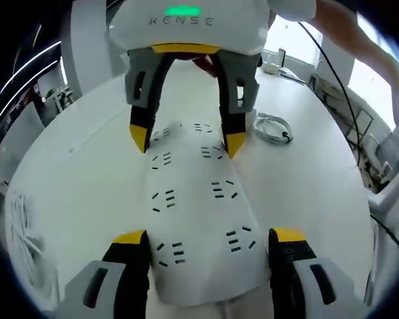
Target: Straighten the power strip on the desk, plug the charger into it
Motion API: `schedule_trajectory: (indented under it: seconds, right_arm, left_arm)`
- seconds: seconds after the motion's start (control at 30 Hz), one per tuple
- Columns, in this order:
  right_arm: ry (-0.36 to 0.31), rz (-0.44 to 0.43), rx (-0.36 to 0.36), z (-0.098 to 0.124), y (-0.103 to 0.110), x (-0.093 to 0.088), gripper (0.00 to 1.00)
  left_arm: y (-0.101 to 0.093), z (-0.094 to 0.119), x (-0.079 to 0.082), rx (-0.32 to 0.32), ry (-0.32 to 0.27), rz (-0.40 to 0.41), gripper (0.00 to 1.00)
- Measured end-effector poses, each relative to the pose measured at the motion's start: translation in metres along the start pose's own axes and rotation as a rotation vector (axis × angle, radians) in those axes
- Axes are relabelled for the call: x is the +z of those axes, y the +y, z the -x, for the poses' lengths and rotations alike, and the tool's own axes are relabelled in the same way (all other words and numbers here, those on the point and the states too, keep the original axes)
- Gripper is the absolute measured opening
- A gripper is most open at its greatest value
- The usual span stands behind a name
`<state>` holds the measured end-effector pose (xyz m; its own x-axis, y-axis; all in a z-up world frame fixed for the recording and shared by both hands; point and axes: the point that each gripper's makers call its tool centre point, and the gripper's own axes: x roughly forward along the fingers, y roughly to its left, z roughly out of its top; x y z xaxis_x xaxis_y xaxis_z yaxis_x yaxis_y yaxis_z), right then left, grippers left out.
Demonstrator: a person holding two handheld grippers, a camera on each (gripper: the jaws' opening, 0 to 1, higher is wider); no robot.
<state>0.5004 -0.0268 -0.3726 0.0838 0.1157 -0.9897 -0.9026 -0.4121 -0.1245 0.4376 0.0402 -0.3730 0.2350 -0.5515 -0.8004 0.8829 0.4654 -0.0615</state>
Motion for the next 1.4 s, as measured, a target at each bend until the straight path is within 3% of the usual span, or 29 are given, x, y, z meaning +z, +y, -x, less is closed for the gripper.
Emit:
schedule_trajectory:
  seconds: [0.37,0.63,0.93,1.4]
  right_arm:
    - [-0.008,-0.16,-0.02,0.002,0.012,-0.002,0.62]
    - [0.006,-0.22,-0.023,0.002,0.016,-0.001,0.62]
    - [-0.026,-0.317,-0.042,0.003,0.024,0.002,0.62]
    - [-0.001,-0.516,-0.072,0.006,0.044,0.011,0.62]
  left_arm:
    - [0.003,0.001,-0.004,-0.055,0.071,-0.116,0.72]
    - [0.005,0.001,-0.006,-0.075,0.115,-0.168,0.72]
    - [0.007,0.003,-0.008,-0.115,0.115,-0.227,0.72]
    - [0.01,0.007,-0.014,-0.185,0.143,-0.345,0.71]
